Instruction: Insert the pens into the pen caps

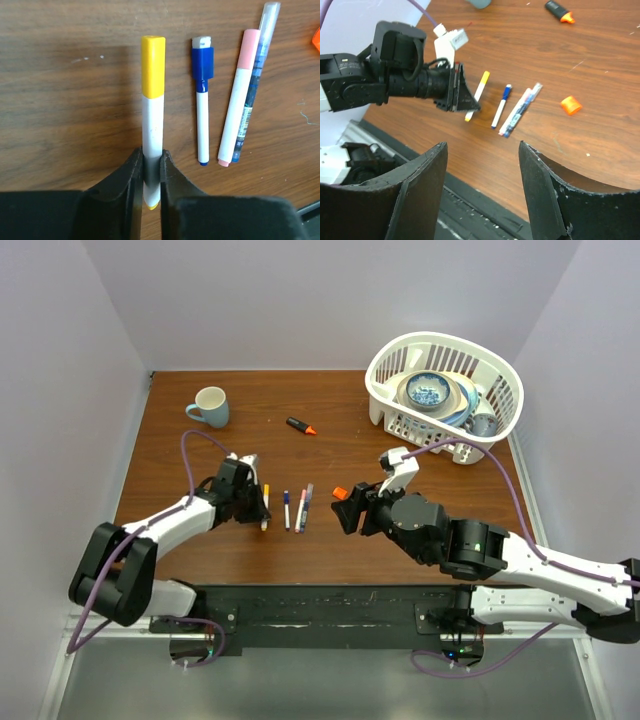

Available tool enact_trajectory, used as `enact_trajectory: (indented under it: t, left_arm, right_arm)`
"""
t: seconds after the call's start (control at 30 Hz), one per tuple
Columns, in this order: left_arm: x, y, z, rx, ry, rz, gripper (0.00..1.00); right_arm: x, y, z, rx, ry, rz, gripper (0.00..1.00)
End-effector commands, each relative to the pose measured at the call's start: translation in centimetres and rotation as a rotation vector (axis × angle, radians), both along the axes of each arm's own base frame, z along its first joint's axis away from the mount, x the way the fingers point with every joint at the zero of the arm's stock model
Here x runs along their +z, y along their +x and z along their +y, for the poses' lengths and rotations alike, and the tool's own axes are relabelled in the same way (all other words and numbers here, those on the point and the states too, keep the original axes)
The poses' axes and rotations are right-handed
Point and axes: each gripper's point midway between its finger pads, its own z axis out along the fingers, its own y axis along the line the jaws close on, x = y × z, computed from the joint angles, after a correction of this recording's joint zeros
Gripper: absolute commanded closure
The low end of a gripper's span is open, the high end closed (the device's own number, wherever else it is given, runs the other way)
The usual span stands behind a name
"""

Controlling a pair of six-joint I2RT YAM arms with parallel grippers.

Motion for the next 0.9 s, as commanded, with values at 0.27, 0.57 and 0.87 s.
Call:
enact_trajectory:
  t: [0.27, 0.57, 0.87]
  left_arm:
    - [1.3, 1.0, -1.0, 0.074, -0.050, -0.033, 0.56]
    - [12.0, 1.6, -1.8, -0.002, -0.188, -0.368, 0.10]
    - [17.5, -1.0, -0.4, -0.140, -0.142, -0.579, 0.00]
  right_arm:
    - [2.3, 3.0, -0.4, -0.110, -0.113, -0.101, 0.36]
    - [0.7, 10.2, 1.8, -0.069, -0.118, -0.046, 0.37]
    - [-4.9, 19.9, 7.8, 0.010, -0.312, 0.036, 0.35]
